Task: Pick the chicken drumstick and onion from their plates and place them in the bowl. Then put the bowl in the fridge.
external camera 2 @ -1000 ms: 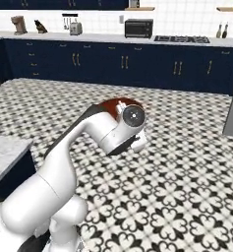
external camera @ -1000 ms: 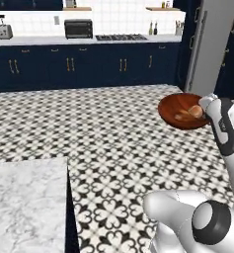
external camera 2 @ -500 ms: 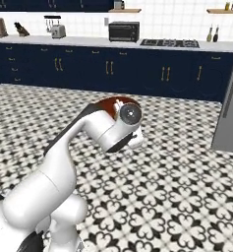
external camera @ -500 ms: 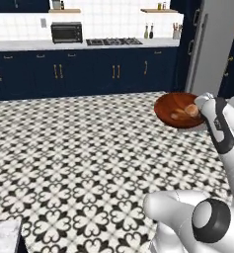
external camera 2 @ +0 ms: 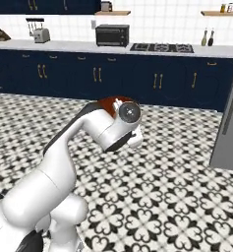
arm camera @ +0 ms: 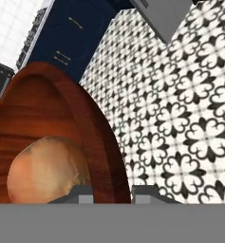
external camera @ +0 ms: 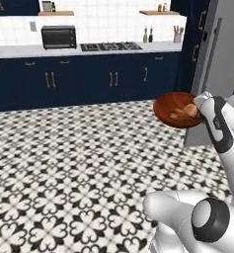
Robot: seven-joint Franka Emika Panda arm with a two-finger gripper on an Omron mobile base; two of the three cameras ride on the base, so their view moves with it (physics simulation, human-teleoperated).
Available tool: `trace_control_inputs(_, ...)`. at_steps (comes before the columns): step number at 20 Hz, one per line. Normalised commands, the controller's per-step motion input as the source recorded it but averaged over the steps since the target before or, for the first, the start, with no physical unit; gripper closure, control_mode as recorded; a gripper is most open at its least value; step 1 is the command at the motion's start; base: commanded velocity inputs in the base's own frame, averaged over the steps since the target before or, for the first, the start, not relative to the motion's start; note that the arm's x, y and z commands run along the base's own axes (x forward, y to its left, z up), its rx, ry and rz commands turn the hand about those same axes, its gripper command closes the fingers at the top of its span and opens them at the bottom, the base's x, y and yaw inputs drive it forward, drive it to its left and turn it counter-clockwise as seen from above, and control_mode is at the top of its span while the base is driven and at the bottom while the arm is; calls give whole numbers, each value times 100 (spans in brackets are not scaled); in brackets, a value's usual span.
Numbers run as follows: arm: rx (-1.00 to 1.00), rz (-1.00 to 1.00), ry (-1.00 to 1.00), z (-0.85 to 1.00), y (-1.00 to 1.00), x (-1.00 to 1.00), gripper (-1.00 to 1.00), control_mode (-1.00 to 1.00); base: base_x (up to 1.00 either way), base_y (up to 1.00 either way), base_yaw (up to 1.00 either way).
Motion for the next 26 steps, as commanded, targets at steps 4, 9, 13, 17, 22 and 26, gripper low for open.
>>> trace_control_inputs(4, 0, 0, 0, 0, 0, 0, 100, 100, 100, 5, -20)
trace_control_inputs(9, 0, 0, 0, 0, 0, 0, 100, 100, 100, 38, -25)
trace_control_inputs(13, 0, 0, 0, 0, 0, 0, 100, 100, 100, 95, -36)
trace_control_inputs(17, 0, 0, 0, 0, 0, 0, 100, 100, 100, 100, -48)
trace_control_inputs(22, 0, 0, 0, 0, 0, 0, 100, 100, 100, 100, -55)
trace_control_inputs(26, 0, 0, 0, 0, 0, 0, 100, 100, 100, 100, -58)
